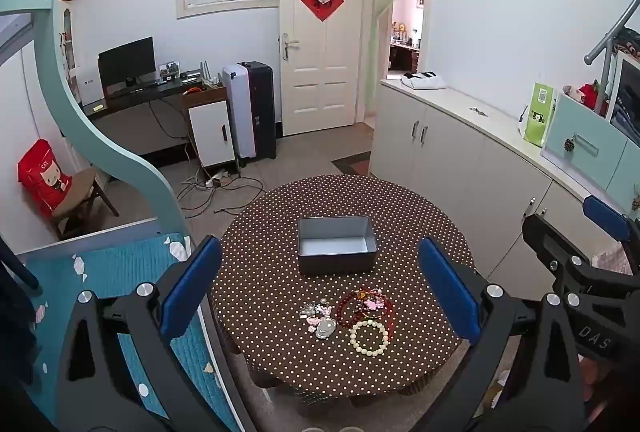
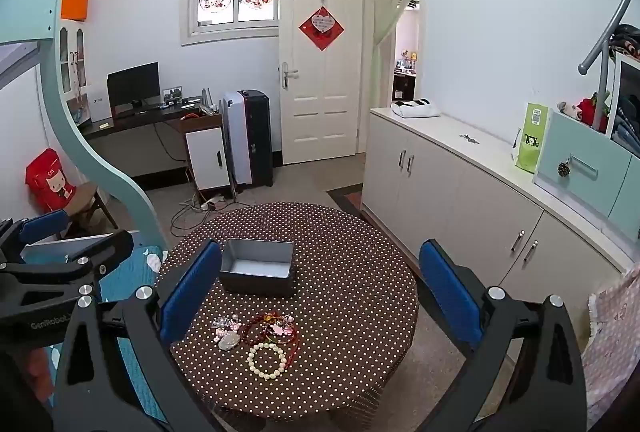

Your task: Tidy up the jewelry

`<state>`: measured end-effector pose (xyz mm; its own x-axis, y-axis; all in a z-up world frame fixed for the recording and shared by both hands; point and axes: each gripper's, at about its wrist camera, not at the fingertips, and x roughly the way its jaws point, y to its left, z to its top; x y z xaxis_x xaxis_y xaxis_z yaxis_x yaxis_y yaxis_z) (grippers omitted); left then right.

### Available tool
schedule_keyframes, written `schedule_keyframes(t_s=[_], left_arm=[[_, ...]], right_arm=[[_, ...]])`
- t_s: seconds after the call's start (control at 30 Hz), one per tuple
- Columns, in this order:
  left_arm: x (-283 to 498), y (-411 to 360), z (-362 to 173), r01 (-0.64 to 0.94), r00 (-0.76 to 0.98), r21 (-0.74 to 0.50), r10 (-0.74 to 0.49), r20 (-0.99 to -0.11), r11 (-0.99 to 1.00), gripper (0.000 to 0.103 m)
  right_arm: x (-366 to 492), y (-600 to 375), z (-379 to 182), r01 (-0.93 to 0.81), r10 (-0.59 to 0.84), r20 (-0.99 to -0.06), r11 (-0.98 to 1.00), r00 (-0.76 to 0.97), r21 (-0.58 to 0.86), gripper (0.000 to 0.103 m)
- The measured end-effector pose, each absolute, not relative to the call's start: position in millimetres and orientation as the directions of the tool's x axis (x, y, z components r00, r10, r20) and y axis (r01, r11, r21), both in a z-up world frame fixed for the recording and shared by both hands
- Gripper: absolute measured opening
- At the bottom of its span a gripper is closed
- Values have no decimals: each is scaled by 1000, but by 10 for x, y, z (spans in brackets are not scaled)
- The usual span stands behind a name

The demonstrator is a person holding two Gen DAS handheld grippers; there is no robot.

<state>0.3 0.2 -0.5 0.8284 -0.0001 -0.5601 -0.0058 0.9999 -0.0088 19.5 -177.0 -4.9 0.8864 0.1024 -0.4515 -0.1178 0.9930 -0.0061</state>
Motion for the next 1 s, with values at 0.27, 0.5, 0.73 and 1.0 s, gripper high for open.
schedule_keyframes(t_s=[0.27,0.5,0.73,1.0], left_arm=[[-28,12,-2,-6,828,-10,-1,-561,1000,98],[-28,11,-104,-4,828,-11,-2,-561,1000,98],[-14,1,-32,-7,827,-11,-1,-563,1000,98],[-10,-9,-28,-8,826,-11,1,-564,1000,98]], right_arm=[[235,-1766,-45,-121,109,-463,993,880,3,96],[224,-1733,-58,-121,109,-466,993,878,5,96],[230,-1714,-63,-121,109,-470,993,876,5,96],[253,-1723,-78,-120,109,-475,993,873,6,96]])
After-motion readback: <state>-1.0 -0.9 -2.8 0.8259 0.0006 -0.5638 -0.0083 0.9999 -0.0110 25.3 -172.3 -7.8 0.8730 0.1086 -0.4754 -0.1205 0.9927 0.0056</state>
